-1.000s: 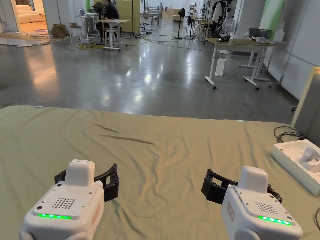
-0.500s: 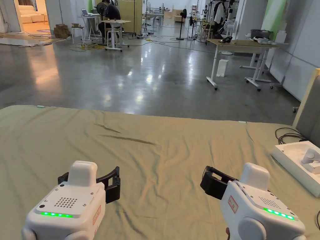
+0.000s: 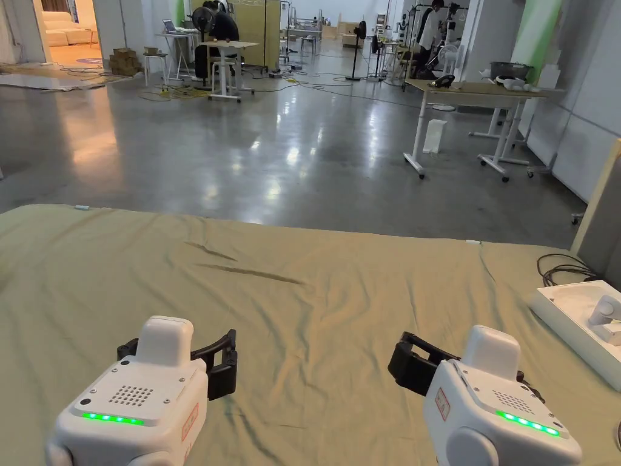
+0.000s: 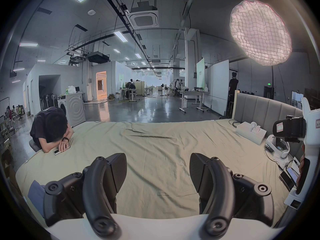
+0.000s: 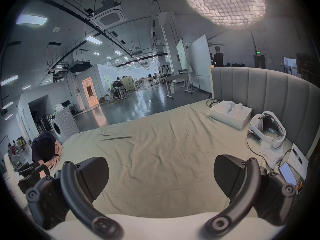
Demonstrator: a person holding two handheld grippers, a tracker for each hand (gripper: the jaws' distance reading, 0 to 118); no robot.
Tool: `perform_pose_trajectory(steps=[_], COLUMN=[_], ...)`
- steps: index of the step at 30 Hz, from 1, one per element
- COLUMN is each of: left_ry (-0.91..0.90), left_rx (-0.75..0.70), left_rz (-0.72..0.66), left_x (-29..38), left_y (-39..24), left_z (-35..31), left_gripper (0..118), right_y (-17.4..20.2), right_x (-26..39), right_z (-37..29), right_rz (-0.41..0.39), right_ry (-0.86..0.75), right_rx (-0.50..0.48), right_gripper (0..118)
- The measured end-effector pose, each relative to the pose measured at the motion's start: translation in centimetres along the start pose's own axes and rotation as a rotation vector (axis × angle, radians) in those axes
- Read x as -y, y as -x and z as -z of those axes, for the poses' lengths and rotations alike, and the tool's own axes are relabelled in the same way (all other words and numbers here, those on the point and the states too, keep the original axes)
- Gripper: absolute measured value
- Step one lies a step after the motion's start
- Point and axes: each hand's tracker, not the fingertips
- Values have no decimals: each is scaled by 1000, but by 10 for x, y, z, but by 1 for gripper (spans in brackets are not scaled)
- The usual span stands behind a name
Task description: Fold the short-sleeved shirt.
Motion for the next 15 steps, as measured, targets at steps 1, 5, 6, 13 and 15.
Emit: perform_pose_trajectory(steps=[1, 5, 6, 13, 15], left_ry=[-2, -1, 0, 8, 8], left_rx=[0, 1, 0, 1, 2], left_rz=[-1, -4, -5, -13, -14], left_x=[0, 0, 0, 1, 2], left_y=[0, 2, 2, 4, 4], left_z=[0, 0, 0, 2, 2], left_gripper=[80, 80, 80, 80, 80], right_y=[0, -1, -1, -4, -6], right_x=[0, 1, 1, 6, 6], right_z=[-1, -1, -1, 0, 2], right_rz=[-6, -13, -15, -18, -3], right_ry=[-4, -19, -22, -48, -18], right_rx=[1, -6, -7, 17, -7], right_gripper=[118, 118, 118, 108, 111])
